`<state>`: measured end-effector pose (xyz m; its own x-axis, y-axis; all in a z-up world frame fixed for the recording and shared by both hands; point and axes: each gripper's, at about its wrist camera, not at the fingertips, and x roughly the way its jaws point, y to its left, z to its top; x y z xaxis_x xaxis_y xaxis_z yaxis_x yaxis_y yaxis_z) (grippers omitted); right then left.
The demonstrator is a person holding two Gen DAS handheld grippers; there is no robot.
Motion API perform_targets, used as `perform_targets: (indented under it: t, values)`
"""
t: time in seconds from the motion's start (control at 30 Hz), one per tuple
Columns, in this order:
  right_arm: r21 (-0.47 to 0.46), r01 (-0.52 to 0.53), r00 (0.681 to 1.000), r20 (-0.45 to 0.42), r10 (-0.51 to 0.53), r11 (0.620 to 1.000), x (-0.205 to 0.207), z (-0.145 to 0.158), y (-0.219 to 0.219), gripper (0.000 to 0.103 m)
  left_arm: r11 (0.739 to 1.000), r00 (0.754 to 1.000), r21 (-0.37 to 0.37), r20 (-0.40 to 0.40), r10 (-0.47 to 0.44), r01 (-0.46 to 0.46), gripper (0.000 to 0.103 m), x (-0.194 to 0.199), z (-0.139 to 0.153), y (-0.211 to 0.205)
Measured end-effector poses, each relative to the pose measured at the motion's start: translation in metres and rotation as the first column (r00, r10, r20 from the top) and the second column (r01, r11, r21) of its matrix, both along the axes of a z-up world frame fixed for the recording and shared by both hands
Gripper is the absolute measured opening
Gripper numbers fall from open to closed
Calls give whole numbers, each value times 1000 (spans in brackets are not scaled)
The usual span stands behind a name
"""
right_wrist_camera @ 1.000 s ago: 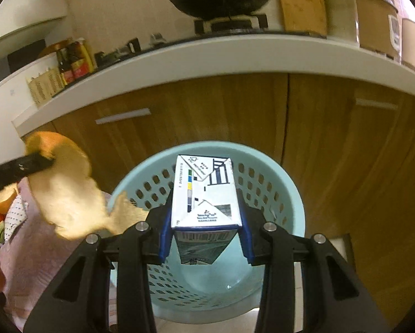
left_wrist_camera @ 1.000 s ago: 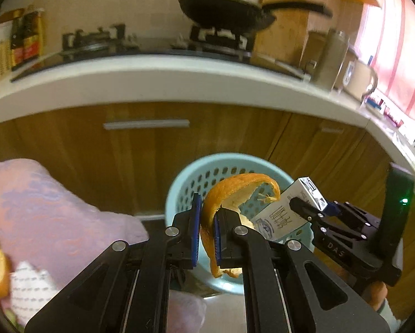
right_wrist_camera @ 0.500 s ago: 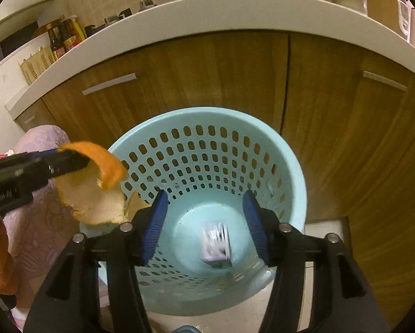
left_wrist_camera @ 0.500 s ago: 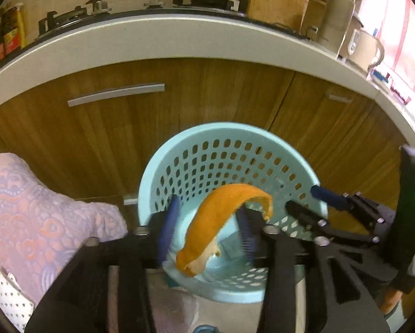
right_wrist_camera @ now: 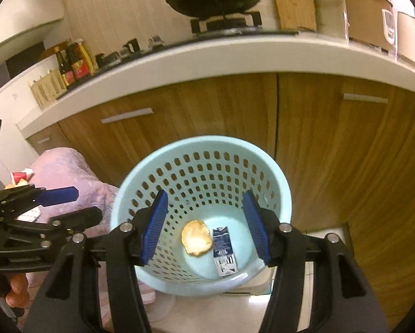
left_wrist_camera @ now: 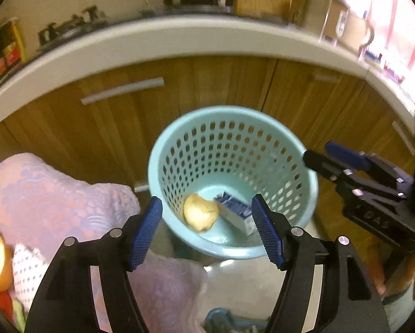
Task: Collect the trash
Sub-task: 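Grasp the green vegetable leaves with the left tool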
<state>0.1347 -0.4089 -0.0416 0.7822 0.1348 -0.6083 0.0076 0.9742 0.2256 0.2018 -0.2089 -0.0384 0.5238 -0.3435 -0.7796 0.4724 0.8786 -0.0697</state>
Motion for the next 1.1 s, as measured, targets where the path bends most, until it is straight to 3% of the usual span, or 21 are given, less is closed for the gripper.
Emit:
perform_targets:
  t: [0.23, 0.43, 0.67, 0.77, 0.87, 1.0, 1.1]
  values:
    - [-12, -105, 990, 88, 106, 994, -20, 32, 42, 53, 984, 983, -134, 125, 135, -118, 70, -62, 40, 66]
    - [-21, -290, 946, 148, 290, 957, -32, 48, 115, 53, 935, 927, -222, 199, 319, -275, 71, -125, 64, 157]
    - [-92, -463, 872, 133, 471, 882, -26, 41, 208, 53, 876, 874, -250, 164, 458, -412, 74, -173, 46, 256]
    - [-115, -513, 845, 107, 524, 851, -17, 35, 234, 53, 871, 886, -277, 111, 450, -407, 74, -176, 32, 277]
    - [-125, -556, 818, 91, 568, 822, -15, 28, 254, 53, 883, 904, -267, 82, 419, -385, 71, -174, 16, 283]
    - [-137, -582, 803, 55, 593, 802, -6, 18, 270, 54, 863, 885, -259, 62, 462, -433, 68, -159, 1, 284]
    - [-145, -590, 799, 38, 601, 794, 0, 14, 276, 57, 866, 880, -225, 66, 471, -447, 68, -147, -4, 286]
